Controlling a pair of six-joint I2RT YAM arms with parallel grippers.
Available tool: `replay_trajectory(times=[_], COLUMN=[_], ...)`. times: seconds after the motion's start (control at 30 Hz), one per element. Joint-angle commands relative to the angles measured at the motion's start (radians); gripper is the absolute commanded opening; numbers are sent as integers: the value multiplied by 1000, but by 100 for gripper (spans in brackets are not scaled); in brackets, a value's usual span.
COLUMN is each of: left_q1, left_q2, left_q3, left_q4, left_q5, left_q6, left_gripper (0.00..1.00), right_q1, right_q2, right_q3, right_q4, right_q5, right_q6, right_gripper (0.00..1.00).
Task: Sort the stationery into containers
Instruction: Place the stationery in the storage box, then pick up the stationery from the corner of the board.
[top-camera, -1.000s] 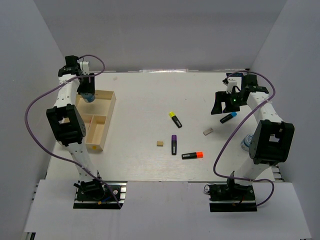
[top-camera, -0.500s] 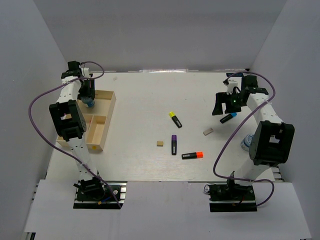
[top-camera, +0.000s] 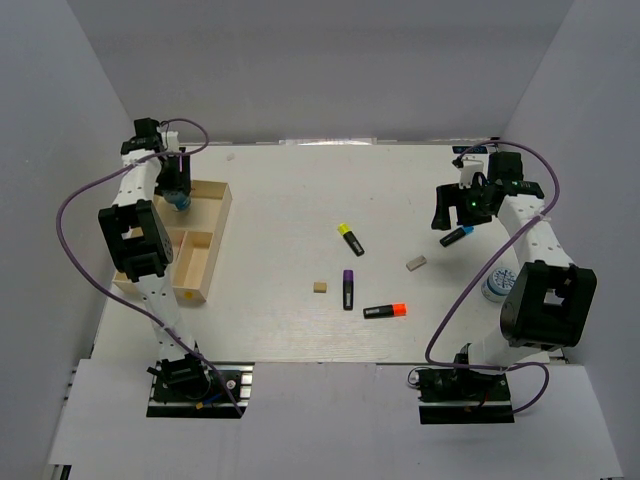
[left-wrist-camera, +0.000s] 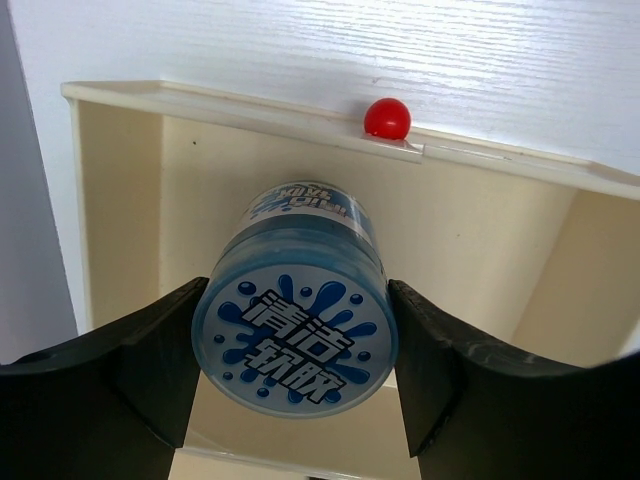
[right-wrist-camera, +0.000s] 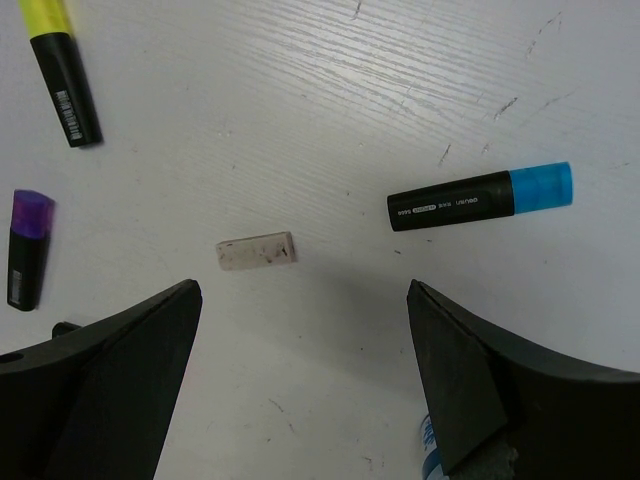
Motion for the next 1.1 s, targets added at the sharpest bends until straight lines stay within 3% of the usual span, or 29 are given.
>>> replay_trajectory(times=[0.0, 0.2, 0.27, 0.47, 0.63, 0.83, 1.07], left_q1=[5, 5, 5, 5, -13, -22, -53], left_q2=[4, 26, 26, -35, -271, -291, -468], left_q3=[56, 51, 49, 76, 71, 301, 21], left_q4=[-32, -50, -52, -56, 13, -159, -104], left_q5=[57, 83, 78, 118, 242, 428, 429], left_q6=[15, 30, 32, 21, 42, 75, 173], left_gripper=[78, 85, 98, 98, 98, 98, 98], right_q1=[-1, -1, -1, -1, -3, -19, -82], right_q2=[-33, -29, -29, -43, -93, -53, -112], right_q3=[-2, -4, 2, 11, -18, 12, -171], right_q4=[8, 0, -2, -6, 41, -23, -14], right_q5=[-2, -17, -17, -5, 125, 308, 530], right_q6=[2, 2, 2, 14, 13, -30, -110], right_gripper=[89, 89, 89, 89, 89, 89, 89])
